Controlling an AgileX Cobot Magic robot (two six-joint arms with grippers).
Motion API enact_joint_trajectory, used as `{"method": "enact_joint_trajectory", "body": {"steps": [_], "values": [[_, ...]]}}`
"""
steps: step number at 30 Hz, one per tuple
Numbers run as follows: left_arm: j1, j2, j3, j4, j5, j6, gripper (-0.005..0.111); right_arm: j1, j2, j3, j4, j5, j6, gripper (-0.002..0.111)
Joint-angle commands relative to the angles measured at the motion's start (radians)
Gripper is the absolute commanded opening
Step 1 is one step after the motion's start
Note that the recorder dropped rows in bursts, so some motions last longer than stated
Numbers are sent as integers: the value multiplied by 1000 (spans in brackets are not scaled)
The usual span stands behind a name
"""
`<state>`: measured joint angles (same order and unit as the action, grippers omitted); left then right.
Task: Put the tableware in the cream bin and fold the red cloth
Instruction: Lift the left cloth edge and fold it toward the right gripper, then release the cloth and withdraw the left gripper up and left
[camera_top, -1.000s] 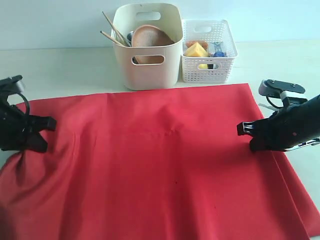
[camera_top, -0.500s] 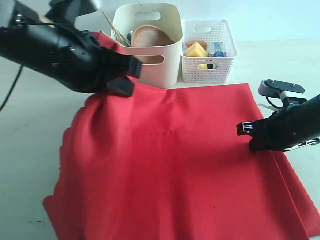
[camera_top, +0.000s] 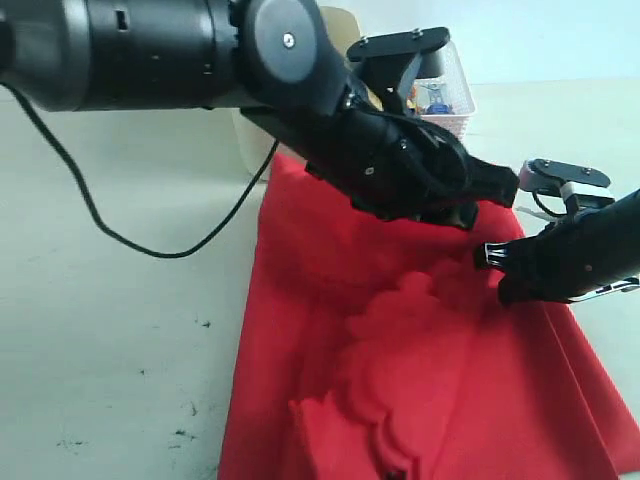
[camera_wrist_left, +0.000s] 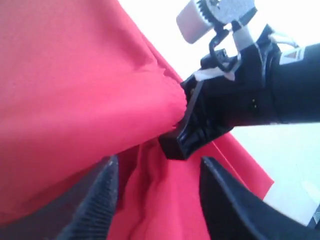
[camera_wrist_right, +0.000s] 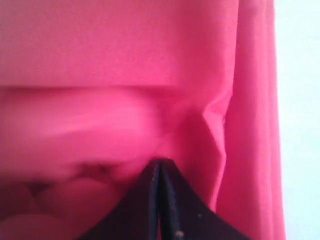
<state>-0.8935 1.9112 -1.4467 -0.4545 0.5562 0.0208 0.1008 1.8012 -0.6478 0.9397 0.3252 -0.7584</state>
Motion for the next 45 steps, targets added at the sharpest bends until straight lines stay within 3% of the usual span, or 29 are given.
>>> {"method": "enact_joint_trajectory", "body": {"steps": [1, 8, 14, 16, 19, 24, 28, 32, 38, 41, 45], "values": [[-3, 45, -78, 10, 9, -2, 60, 4, -10, 23, -37, 26, 9, 0], [32, 41, -125, 50, 48, -2, 77, 4, -304, 23, -108, -70, 79, 0], [128, 9, -136, 96, 174, -4, 85, 4, -513, 23, -281, -101, 159, 0], [163, -6, -136, 151, 226, -4, 80, 4, -549, 23, -342, -34, 159, 0], [204, -48, -100, 213, 261, -6, 56, 4, -552, 23, -375, 83, 159, 0], [254, -208, 86, 215, 115, -21, 0, 82, -514, 23, -360, 101, 127, 0], [256, -506, 326, 243, -43, -27, 1, 327, -354, 23, -331, 59, 110, 0], [270, -789, 537, 301, -102, -103, 1, 418, -158, 15, -308, -48, 110, 0], [389, -1137, 734, 323, -102, -138, 1, 340, -33, 15, -314, -140, 184, 0], [451, -1301, 827, 323, -93, -138, 1, 215, -33, 54, -323, -142, 195, 0], [482, -1382, 877, 323, -88, -140, 1, 92, -33, 104, -327, -146, 203, 0]]}}
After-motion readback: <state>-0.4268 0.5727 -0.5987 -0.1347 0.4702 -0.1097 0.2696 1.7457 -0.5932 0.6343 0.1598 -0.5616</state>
